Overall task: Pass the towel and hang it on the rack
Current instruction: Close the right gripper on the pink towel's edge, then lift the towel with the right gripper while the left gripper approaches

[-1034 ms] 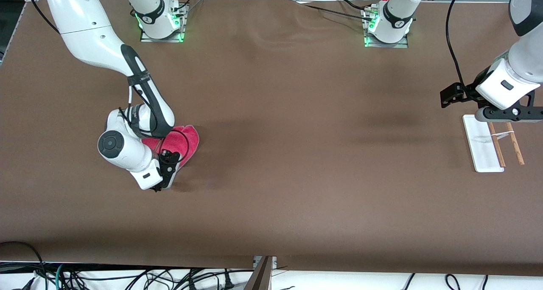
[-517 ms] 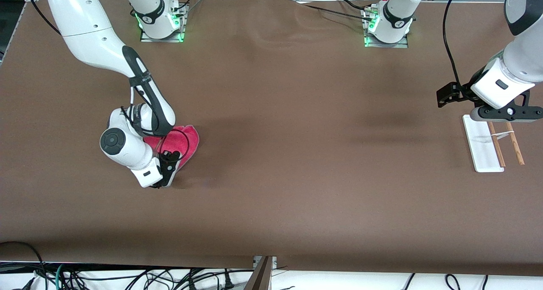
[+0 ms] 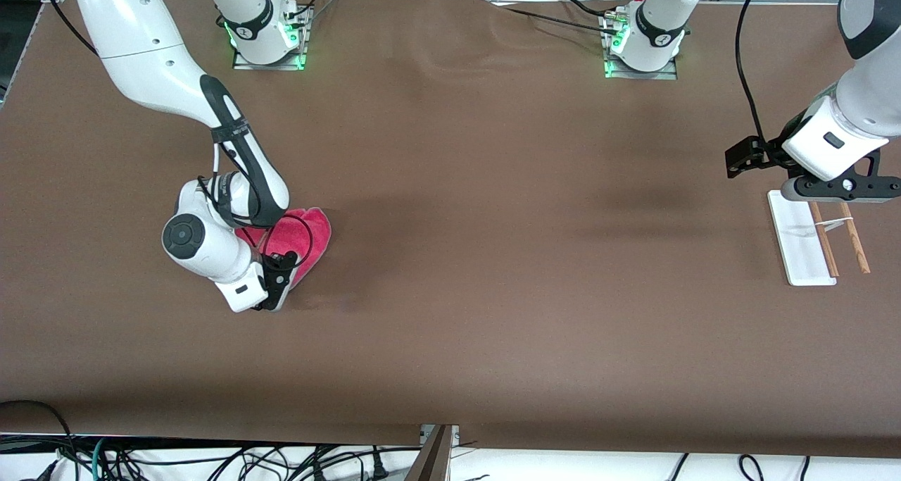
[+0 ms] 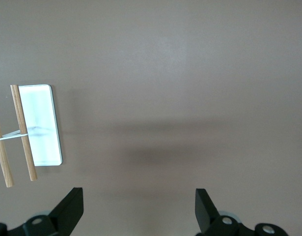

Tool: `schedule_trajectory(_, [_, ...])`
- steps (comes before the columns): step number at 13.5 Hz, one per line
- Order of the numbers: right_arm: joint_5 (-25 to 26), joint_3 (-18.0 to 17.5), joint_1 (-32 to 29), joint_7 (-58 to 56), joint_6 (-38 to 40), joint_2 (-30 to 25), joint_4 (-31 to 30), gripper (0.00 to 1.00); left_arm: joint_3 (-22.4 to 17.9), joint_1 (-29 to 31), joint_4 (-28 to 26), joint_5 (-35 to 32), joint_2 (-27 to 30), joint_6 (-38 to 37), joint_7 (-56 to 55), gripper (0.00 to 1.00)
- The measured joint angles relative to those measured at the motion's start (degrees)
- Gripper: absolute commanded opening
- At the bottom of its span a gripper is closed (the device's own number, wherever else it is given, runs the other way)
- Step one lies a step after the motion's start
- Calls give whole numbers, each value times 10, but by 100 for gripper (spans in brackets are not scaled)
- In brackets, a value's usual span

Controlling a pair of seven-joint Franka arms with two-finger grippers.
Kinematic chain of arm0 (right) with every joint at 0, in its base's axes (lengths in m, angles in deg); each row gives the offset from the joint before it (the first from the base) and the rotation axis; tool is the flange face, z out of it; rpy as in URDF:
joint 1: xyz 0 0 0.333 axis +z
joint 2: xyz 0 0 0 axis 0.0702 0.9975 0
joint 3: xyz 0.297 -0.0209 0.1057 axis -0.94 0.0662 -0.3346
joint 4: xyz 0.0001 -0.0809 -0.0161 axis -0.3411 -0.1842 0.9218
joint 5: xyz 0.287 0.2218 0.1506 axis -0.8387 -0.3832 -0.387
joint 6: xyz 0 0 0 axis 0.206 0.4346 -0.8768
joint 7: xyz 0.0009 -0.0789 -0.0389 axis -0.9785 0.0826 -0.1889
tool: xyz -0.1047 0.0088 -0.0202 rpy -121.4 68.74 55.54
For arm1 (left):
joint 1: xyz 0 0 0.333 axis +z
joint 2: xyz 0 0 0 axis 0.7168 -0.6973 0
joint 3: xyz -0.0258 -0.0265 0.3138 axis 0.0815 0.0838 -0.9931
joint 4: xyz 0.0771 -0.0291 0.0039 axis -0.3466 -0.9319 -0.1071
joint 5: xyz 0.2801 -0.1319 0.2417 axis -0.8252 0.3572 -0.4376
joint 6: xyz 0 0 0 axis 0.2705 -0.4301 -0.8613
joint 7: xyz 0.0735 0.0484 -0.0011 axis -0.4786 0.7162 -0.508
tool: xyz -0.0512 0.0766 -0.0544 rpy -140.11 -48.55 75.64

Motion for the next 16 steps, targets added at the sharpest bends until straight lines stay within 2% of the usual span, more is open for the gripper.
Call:
schedule_trajectory(8, [-12,-2,6,101,398,-69,172,0,0,0,0,0,-1,-1,0,100])
schedule_trajectory(12, [-12,-3,26,218,596,-86,279,0,3,-19,0,2,-10,-21,2,100])
schedule_trajectory(14, [-12,-4,44,288,662,-100,319,0,5,-38,0,31,-18,-23,2,100])
schedule_trajectory(16, [-27,-5,62,364,703,-116,344,0,4,-42,0,92,-24,-23,3,100])
